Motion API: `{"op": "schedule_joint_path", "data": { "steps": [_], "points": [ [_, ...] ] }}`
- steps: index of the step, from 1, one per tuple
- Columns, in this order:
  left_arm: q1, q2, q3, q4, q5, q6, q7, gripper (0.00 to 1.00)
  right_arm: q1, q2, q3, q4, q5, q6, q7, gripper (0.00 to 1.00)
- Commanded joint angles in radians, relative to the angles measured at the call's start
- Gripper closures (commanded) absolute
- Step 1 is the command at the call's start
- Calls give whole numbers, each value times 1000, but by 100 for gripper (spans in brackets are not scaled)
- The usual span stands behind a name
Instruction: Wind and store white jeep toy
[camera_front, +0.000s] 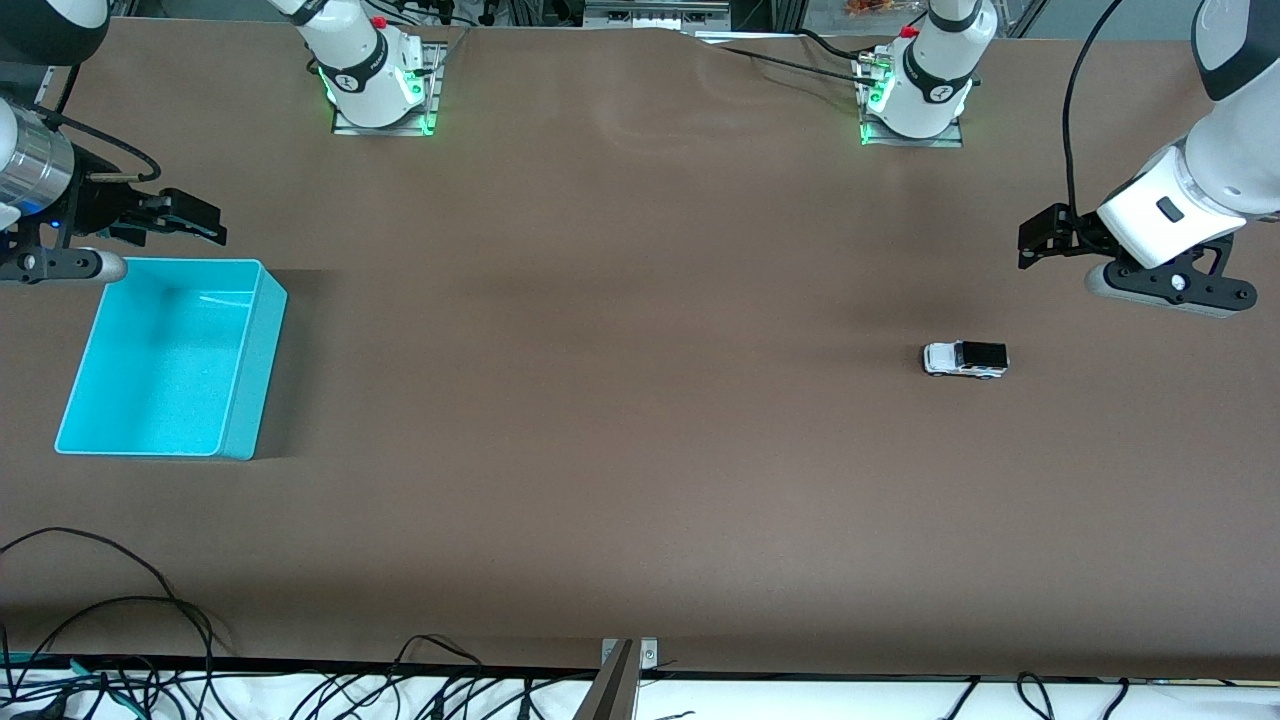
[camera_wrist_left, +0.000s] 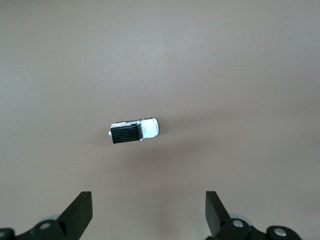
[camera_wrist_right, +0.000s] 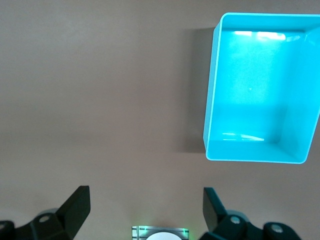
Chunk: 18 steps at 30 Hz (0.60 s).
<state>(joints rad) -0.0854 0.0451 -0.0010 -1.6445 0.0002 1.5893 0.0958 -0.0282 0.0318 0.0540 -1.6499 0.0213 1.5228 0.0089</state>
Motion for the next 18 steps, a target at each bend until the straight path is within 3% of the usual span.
{"op": "schedule_joint_path", "data": {
  "steps": [1, 18],
  "points": [
    [-5, -1, 1, 8, 18, -15, 5, 0, -7, 4, 3, 18, 2, -13, -12, 0],
    [-5, -1, 1, 6, 21, -18, 7, 0, 1, 5, 12, 21, -3, 4, -12, 0]
  ]
}}
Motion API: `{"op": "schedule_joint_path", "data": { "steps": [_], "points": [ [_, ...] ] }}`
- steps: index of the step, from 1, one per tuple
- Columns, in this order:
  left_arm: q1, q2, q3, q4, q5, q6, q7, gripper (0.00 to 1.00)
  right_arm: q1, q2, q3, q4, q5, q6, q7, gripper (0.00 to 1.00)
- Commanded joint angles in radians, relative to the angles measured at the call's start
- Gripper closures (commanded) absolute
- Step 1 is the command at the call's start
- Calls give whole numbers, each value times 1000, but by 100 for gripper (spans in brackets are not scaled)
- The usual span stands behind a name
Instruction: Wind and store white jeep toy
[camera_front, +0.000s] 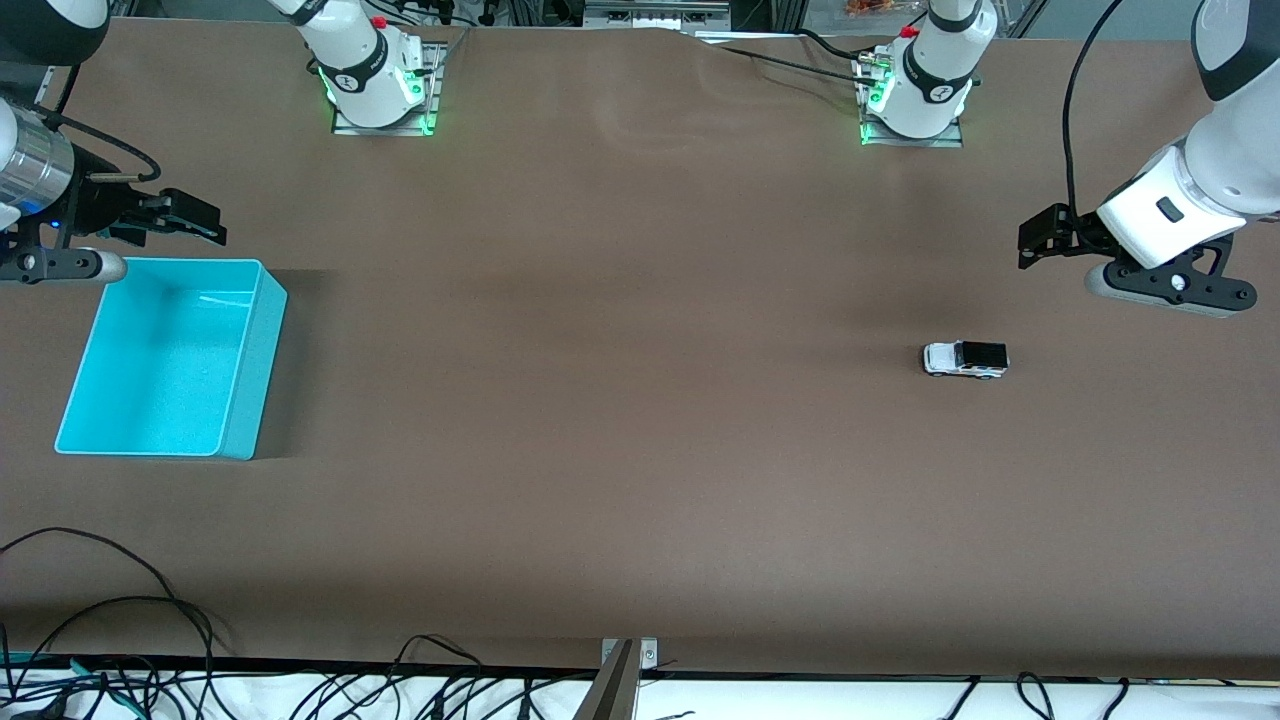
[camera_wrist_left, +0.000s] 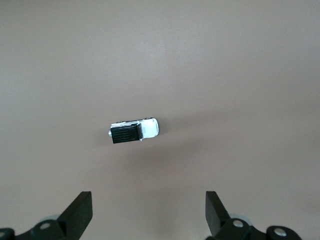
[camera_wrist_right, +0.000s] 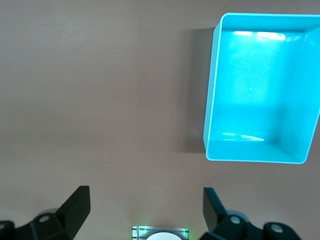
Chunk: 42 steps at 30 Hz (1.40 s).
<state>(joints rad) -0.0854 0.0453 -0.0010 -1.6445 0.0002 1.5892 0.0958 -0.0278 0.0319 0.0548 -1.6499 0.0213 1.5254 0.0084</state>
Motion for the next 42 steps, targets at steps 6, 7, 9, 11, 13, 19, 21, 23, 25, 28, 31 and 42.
{"op": "schedule_joint_path", "data": {
  "steps": [6, 7, 9, 11, 13, 19, 21, 23, 25, 28, 31, 42],
  "points": [
    [-5, -1, 1, 6, 23, -18, 35, 0, 5, 2, 19, 21, -1, -1, -13, 0],
    [-5, -1, 1, 6, 23, -18, 53, 0, 6, 2, 29, 21, -3, -1, -11, 0],
    [-4, 1, 1, 5, 23, -20, 88, 0, 6, 0, 43, 22, -7, -1, -11, 0],
    [-4, 2, 1, 5, 23, -18, 111, 0, 6, 0, 45, 22, -7, -1, -11, 0],
    [0, 2, 1, 5, 23, -18, 127, 0, 6, 0, 45, 22, -7, -1, -11, 0],
    [-2, 27, 3, 6, 24, -29, 208, 0, 5, 0, 43, 22, -7, -1, -11, 0],
    [-4, 27, 1, 6, 24, -29, 225, 0, 5, 0, 42, 22, -7, -1, -11, 0],
    [-4, 28, 1, 6, 24, -31, 231, 0, 5, 0, 42, 22, -6, -1, -13, 0],
    [-4, 28, 1, 6, 24, -34, 232, 0, 3, 0, 40, 21, -6, -1, -13, 0],
    [0, 30, 1, 6, 24, -48, 280, 0, 3, 0, 40, 21, -4, -1, -13, 0],
    [1, 34, 3, 5, 24, -48, 363, 0, 2, 2, 39, 21, -3, -1, -13, 0],
    [10, 73, 3, -15, 95, -40, 643, 0, -3, 9, -32, 19, 8, 1, -21, 0]
  ]
}}
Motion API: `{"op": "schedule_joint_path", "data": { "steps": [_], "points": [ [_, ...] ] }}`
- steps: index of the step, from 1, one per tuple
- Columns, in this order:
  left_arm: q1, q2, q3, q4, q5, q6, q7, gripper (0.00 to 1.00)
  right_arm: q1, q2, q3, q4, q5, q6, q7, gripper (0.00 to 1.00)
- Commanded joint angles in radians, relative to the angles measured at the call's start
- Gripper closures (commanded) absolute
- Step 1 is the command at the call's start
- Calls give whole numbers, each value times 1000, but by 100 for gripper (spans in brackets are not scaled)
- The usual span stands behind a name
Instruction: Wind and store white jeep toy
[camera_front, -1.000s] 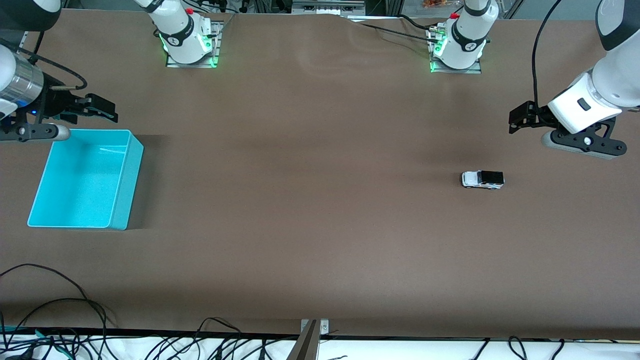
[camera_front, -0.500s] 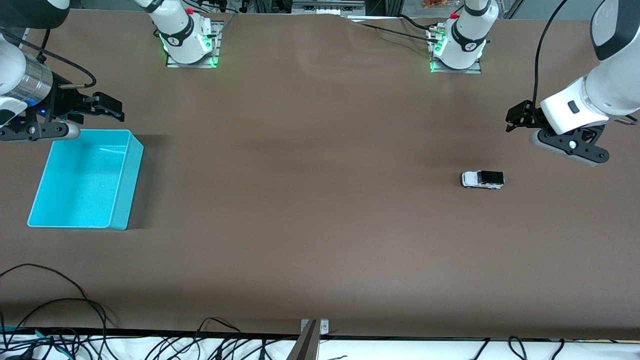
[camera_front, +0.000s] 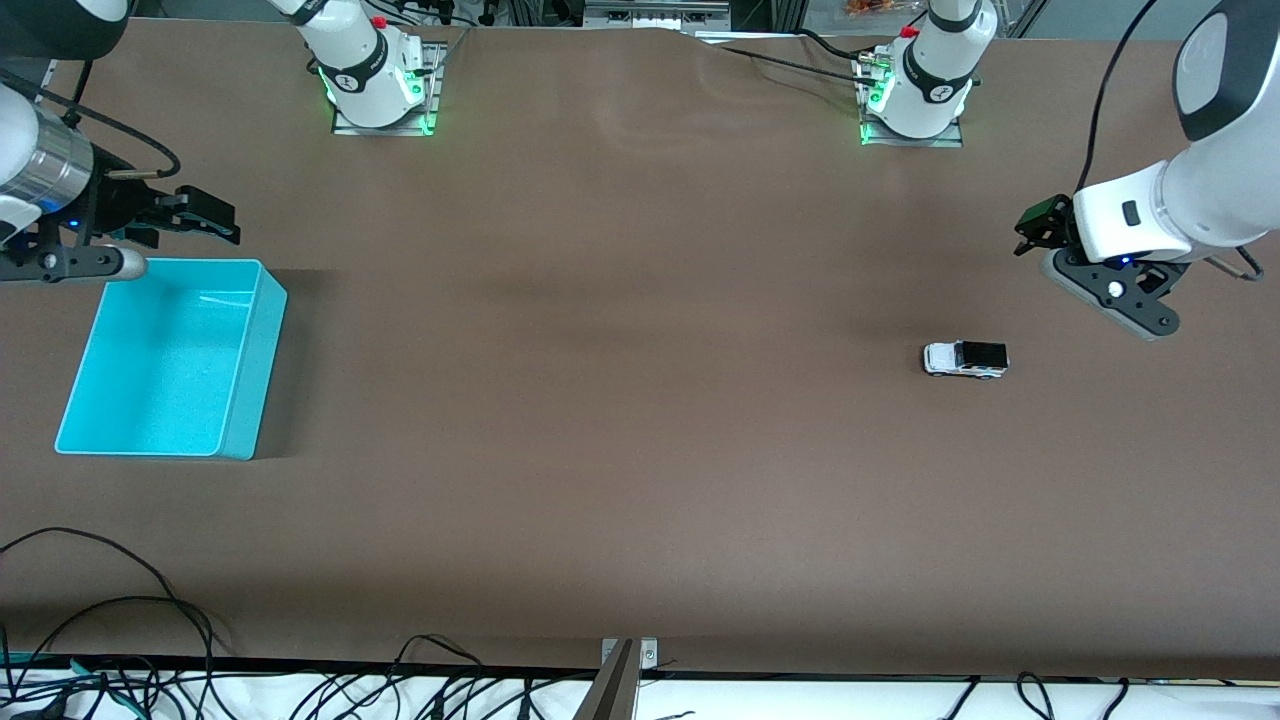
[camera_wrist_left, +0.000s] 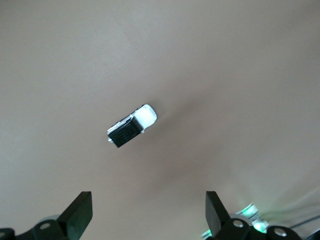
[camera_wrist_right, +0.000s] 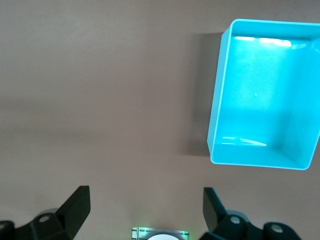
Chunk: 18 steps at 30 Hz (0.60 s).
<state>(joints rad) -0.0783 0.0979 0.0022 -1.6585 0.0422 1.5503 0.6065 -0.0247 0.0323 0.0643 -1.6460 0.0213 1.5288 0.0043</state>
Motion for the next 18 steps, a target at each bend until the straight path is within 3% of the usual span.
{"op": "schedule_joint_path", "data": {
  "steps": [1, 9, 18],
  "points": [
    [3, 29, -1, -1, 71, -1, 154, 0, -8, 9, -50, 15, 18, -2, -27, 0],
    [31, 88, -1, -32, 110, 91, 393, 0, -9, 20, -93, 14, 66, -4, -104, 0],
    [65, 89, -1, -266, 110, 401, 561, 0, 3, 18, -83, 20, 55, -2, -93, 0]
  ]
}}
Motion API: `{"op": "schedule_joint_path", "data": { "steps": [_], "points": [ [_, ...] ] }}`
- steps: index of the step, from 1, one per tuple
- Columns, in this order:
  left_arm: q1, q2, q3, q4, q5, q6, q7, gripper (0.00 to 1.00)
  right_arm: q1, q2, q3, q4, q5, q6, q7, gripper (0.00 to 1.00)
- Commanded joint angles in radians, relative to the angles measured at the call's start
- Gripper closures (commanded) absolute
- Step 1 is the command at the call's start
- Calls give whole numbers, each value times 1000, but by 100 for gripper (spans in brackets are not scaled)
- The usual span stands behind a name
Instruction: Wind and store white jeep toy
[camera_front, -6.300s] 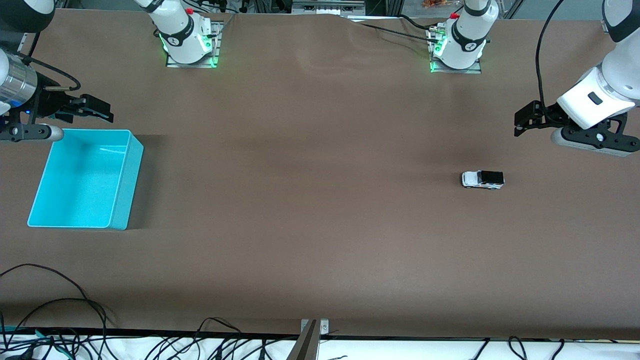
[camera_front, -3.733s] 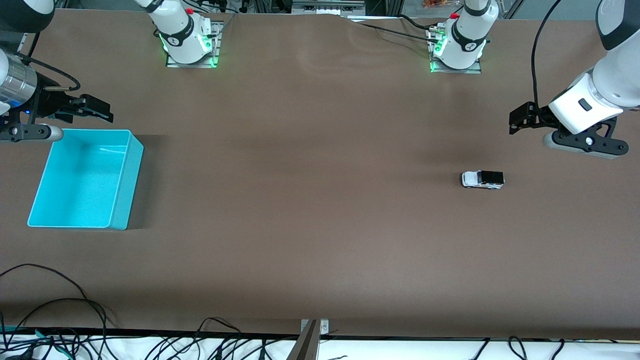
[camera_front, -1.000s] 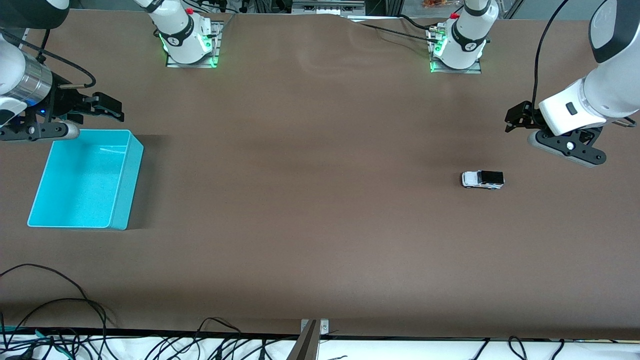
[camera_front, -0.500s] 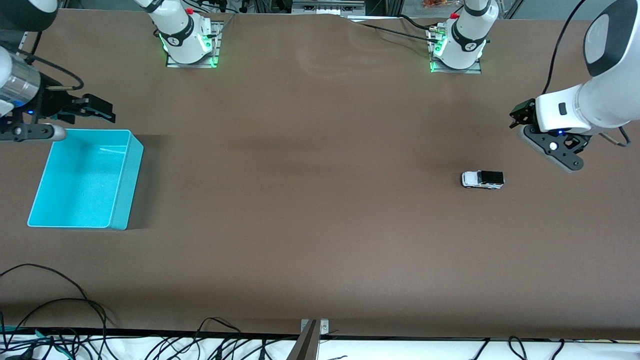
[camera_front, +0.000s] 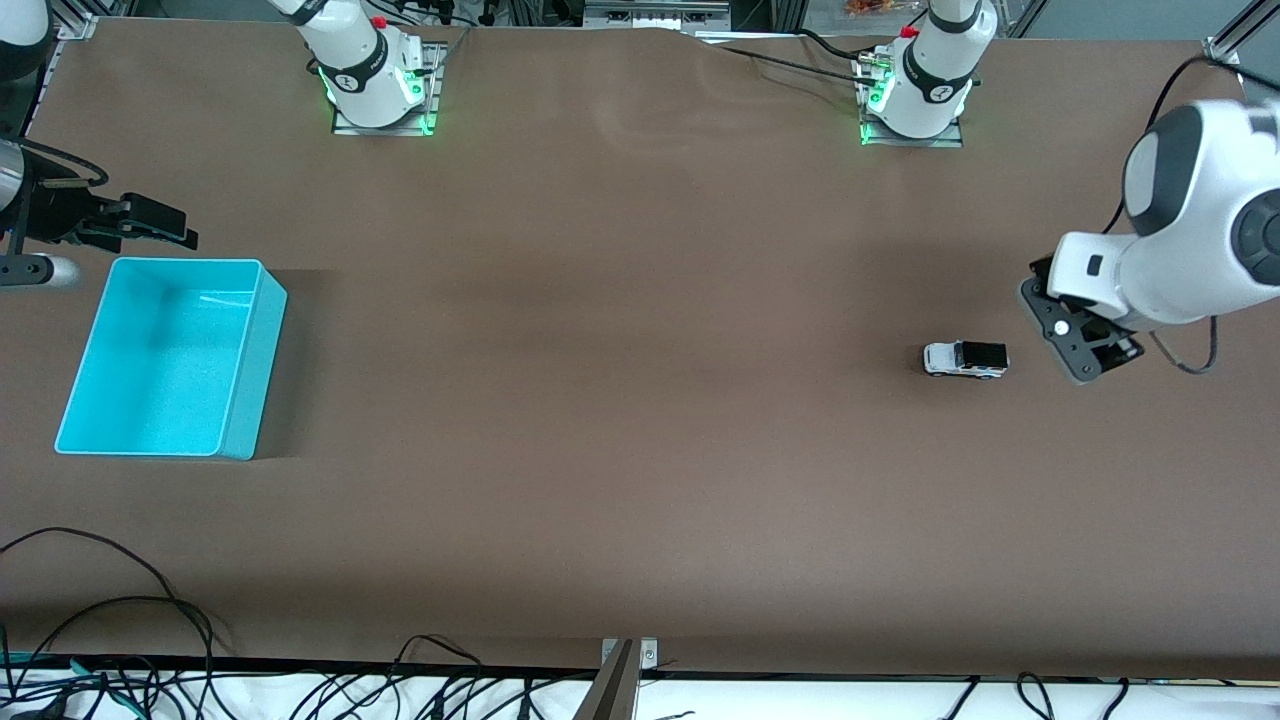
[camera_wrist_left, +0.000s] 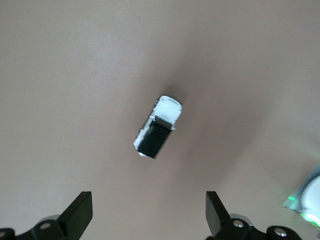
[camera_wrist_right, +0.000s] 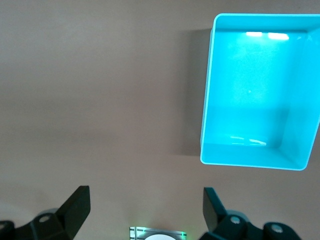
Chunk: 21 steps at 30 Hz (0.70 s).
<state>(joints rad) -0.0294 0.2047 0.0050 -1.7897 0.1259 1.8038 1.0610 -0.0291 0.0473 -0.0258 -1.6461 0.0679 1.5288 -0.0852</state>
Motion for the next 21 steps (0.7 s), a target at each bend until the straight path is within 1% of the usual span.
{"op": "schedule_joint_path", "data": {
  "steps": [1, 4, 7, 9, 12, 17, 21],
  "points": [
    [16, -11, -3, -166, 26, 182, 121, 0, 12, 2, 7, 20, 7, -2, -1, 0],
    [29, 27, -3, -207, 31, 261, 177, 0, 18, 2, 9, 20, -2, -2, 7, 0],
    [74, 113, -3, -203, 17, 301, 304, 0, 21, 2, 9, 22, -10, -4, 36, 0],
    [111, 146, -6, -198, 14, 351, 365, 0, 28, 0, 9, 22, -10, -4, 61, 0],
    [126, 173, -6, -200, -14, 407, 431, 0, 44, -1, 9, 22, -11, -4, 91, 0],
    [141, 185, -6, -215, -101, 407, 488, 0, 51, -3, 9, 22, -22, -6, 110, 0],
    [152, 193, -6, -218, -156, 416, 586, 0, 51, -3, 7, 22, -22, -7, 108, 0]
  ]
}}
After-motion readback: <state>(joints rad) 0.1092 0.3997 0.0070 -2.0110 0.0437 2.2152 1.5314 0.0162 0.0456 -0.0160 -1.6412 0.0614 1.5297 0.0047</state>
